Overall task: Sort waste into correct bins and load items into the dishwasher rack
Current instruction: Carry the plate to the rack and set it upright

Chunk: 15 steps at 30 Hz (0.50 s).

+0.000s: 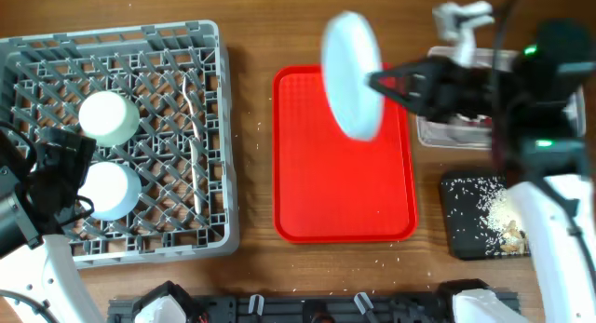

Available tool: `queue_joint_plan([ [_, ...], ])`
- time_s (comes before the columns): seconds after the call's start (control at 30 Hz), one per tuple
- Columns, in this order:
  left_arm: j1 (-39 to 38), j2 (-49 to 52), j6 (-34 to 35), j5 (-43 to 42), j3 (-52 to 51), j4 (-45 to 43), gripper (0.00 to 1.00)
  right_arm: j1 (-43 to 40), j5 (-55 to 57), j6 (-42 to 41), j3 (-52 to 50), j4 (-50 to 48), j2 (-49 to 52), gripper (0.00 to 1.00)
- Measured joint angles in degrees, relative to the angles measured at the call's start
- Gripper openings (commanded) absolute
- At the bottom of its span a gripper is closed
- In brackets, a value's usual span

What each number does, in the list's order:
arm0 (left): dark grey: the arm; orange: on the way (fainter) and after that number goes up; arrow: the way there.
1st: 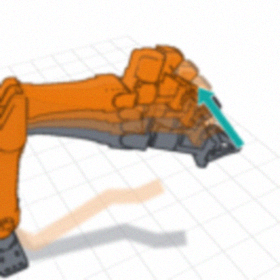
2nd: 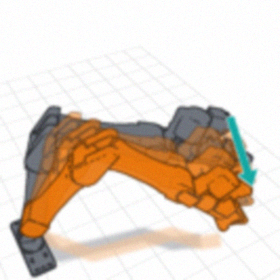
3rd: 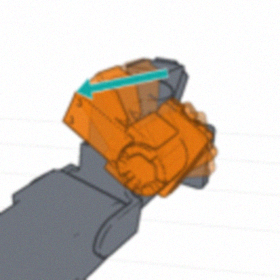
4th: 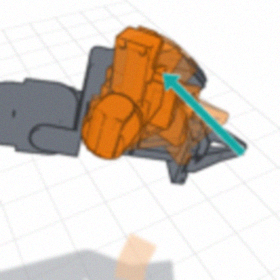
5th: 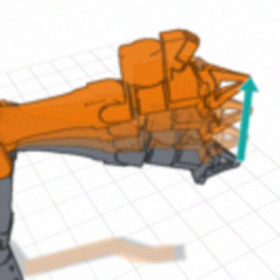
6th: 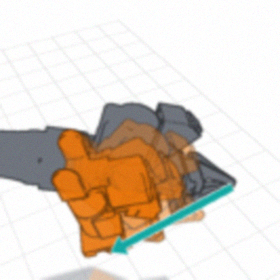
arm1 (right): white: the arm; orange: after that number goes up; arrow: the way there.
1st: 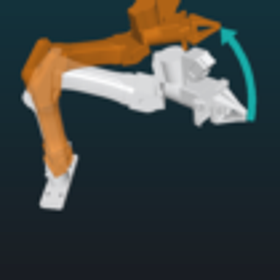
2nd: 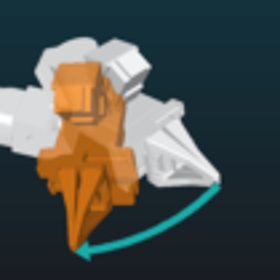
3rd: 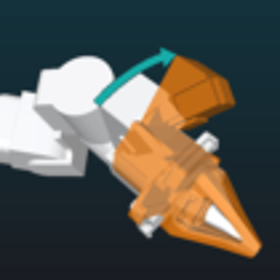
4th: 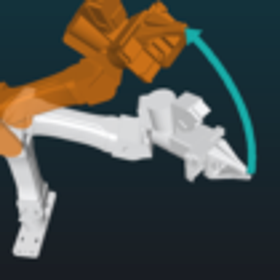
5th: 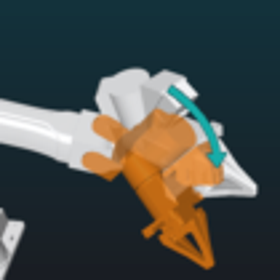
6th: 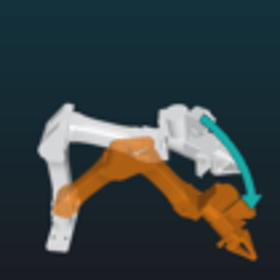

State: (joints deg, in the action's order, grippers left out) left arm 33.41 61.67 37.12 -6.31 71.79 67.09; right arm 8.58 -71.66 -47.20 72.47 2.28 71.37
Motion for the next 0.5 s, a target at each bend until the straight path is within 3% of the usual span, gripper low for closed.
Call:
queue_joint_plan([
  [0.1,0.0,0.0,0.0,-0.1,0.0,0.0,1.00,9.2,8.0,-12.0,0.4,-13.3,3.3,0.04],
  [0.27,0.0,0.0,0.0,-0.1,0.0,0.1,1.00,21.0,17.0,-21.1,0.8,-32.4,24.5,0.04],
  [0.37,0.0,0.0,0.0,-0.1,0.0,0.0,1.00,26.4,22.4,-22.8,0.5,-38.4,33.7,0.04],
  [0.5,0.0,0.0,0.0,-0.2,0.0,0.0,1.00,31.0,32.4,-24.2,0.3,-39.7,37.5,0.04],
])
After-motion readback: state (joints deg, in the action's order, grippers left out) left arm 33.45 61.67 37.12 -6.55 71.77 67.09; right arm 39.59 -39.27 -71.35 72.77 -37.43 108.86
